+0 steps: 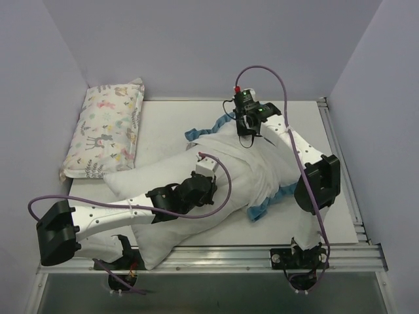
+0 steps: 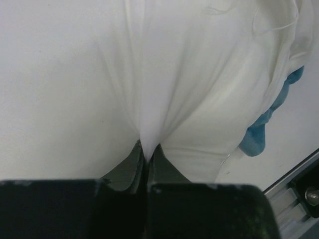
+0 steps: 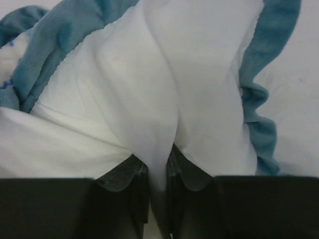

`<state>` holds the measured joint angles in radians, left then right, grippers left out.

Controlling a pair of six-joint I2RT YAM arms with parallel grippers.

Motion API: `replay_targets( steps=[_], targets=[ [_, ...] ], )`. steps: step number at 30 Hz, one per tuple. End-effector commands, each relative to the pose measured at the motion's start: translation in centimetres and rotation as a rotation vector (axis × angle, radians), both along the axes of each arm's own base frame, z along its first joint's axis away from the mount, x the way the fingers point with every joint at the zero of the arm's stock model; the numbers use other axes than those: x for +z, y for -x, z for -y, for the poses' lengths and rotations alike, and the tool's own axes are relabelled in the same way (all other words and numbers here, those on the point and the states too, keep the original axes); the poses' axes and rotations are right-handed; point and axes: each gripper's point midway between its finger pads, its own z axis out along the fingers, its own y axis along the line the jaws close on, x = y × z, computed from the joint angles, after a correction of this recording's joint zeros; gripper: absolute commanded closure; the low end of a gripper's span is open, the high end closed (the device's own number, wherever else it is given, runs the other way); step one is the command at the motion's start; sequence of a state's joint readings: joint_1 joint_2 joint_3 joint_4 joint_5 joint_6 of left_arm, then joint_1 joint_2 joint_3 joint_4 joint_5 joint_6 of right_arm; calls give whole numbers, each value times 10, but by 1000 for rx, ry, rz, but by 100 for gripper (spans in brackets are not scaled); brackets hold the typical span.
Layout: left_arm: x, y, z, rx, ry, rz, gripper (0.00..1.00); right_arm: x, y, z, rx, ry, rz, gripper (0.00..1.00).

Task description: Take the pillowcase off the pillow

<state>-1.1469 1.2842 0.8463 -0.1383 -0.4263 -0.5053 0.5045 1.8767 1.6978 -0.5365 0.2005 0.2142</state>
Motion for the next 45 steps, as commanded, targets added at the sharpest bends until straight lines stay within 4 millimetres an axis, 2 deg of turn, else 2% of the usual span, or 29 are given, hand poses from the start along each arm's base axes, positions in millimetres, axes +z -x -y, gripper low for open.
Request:
replay_targets(
  steps=[1, 3, 4, 6, 8, 10, 14, 15, 16, 18, 20, 21, 23, 24, 25, 27, 28, 30, 31, 32, 34, 35, 36, 37, 39, 40, 42, 43, 45],
  targets=[
    [-54, 61, -17, -81, -109, -207, 100, 23, -12, 81, -258, 81, 31, 90],
    [-55, 67, -20, -50, -102, -215, 100, 24, -14, 103, -330, 49, 28, 95],
    [-55, 75, -21, -60, -104, -219, 100, 25, -18, 129, -410, 20, 28, 96],
    [-56, 81, -26, -34, -92, -232, 100, 23, -18, 148, -471, -29, 14, 100],
    [-50, 89, -28, -24, -63, -238, 100, 18, -19, 177, -566, -65, 4, 100],
    [-45, 89, -39, 6, -60, -229, 100, 13, -20, 197, -628, -115, -9, 100],
    [-26, 85, -60, 77, -12, -206, 100, 14, -22, 214, -680, -163, 0, 100],
    [-19, 78, -67, 116, -6, -177, 100, 16, -23, 212, -676, -176, 5, 100],
    [-12, 76, -80, 144, -11, -162, 100, 22, -22, 224, -706, -184, 20, 100],
    [10, 62, -91, 217, 17, -111, 100, 28, -21, 225, -712, -216, 36, 100],
    [29, 53, -100, 245, 39, -77, 100, 43, -20, 218, -681, -256, 62, 100],
    [47, 42, -102, 279, 74, -55, 100, 49, -21, 204, -626, -291, 61, 94],
    [67, 32, -100, 275, 68, -13, 100, 74, -18, 184, -536, -349, 91, 77],
    [92, 24, -96, 281, 106, 11, 100, 83, -14, 157, -457, -333, 102, 57],
    [95, 17, -93, 291, 82, 23, 100, 107, -3, 146, -415, -338, 148, 45],
    [111, 9, -86, 285, 66, 62, 100, 132, 11, 128, -343, -314, 207, 26],
    [121, 3, -78, 287, 72, 74, 100, 153, 26, 113, -295, -300, 258, 21],
    [130, -2, -69, 279, 67, 86, 100, 170, 44, 100, -250, -288, 303, 12],
    [137, -8, -63, 281, 69, 95, 100, 187, 64, 89, -208, -314, 338, 11],
    [138, -11, -61, 286, 67, 97, 100, 190, 74, 83, -186, -327, 343, 11],
    [145, -20, -55, 298, 82, 96, 100, 185, 105, 81, -170, -321, 357, 11],
    [146, -27, -57, 308, 91, 90, 100, 180, 120, 67, -128, -319, 352, 11],
    [151, -31, -53, 308, 120, 94, 100, 158, 132, 65, -118, -291, 318, 11],
    [152, -37, -52, 312, 127, 91, 100, 158, 149, 68, -109, -300, 341, 10],
    [159, -45, -50, 308, 166, 82, 100, 141, 169, 61, -94, -326, 317, 10],
    [158, -49, -48, 304, 158, 85, 100, 115, 183, 62, -83, -332, 285, 9],
    [165, -50, -44, 295, 171, 89, 100, 94, 206, 45, -30, -404, 233, 9],
    [164, -51, -41, 287, 171, 85, 100, 68, 216, 39, -5, -391, 181, 8],
    [164, -49, -34, 264, 189, 76, 100, 50, 227, 24, 26, -408, 142, 6]
  ],
)
